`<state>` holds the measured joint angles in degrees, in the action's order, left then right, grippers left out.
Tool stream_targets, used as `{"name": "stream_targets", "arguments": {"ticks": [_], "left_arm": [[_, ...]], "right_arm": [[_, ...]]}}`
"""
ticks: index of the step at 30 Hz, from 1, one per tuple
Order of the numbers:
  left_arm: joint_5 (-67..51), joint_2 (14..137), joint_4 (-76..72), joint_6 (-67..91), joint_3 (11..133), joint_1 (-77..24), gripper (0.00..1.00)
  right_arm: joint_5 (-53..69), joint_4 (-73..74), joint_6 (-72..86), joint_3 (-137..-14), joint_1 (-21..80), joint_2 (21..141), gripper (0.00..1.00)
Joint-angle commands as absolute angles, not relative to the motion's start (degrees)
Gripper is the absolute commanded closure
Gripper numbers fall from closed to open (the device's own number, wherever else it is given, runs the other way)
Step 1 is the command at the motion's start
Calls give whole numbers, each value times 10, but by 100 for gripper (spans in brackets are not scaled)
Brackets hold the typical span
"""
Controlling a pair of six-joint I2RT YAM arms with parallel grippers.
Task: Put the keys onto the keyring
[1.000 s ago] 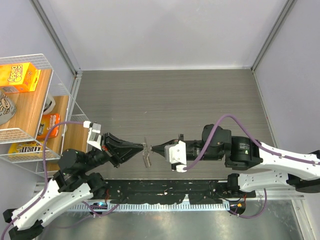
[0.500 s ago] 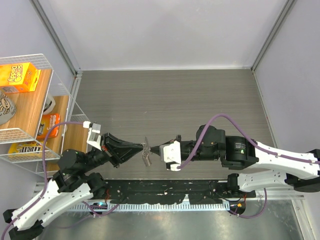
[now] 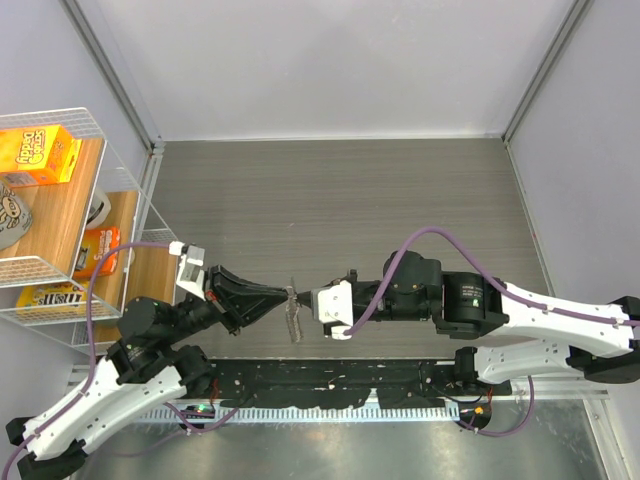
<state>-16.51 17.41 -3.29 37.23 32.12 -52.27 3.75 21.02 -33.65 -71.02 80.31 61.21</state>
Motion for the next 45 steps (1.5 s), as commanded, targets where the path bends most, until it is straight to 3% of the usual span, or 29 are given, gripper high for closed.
{"name": "stream_targets", "arguments": {"ticks": [1, 22, 34, 45], "left_arm": [[-171, 173, -58, 374, 346, -522, 100], [-228, 181, -54, 375, 352, -522, 100], [-347, 214, -81, 389, 363, -522, 100], [-386, 217, -132, 429, 338, -522, 100]], "right_arm": [[25, 176, -327, -734, 806, 613, 95], [5, 209, -362, -767, 806, 618, 95], [100, 335, -435, -836, 806, 636, 95], [181, 468, -540, -917, 806, 682, 95]]}}
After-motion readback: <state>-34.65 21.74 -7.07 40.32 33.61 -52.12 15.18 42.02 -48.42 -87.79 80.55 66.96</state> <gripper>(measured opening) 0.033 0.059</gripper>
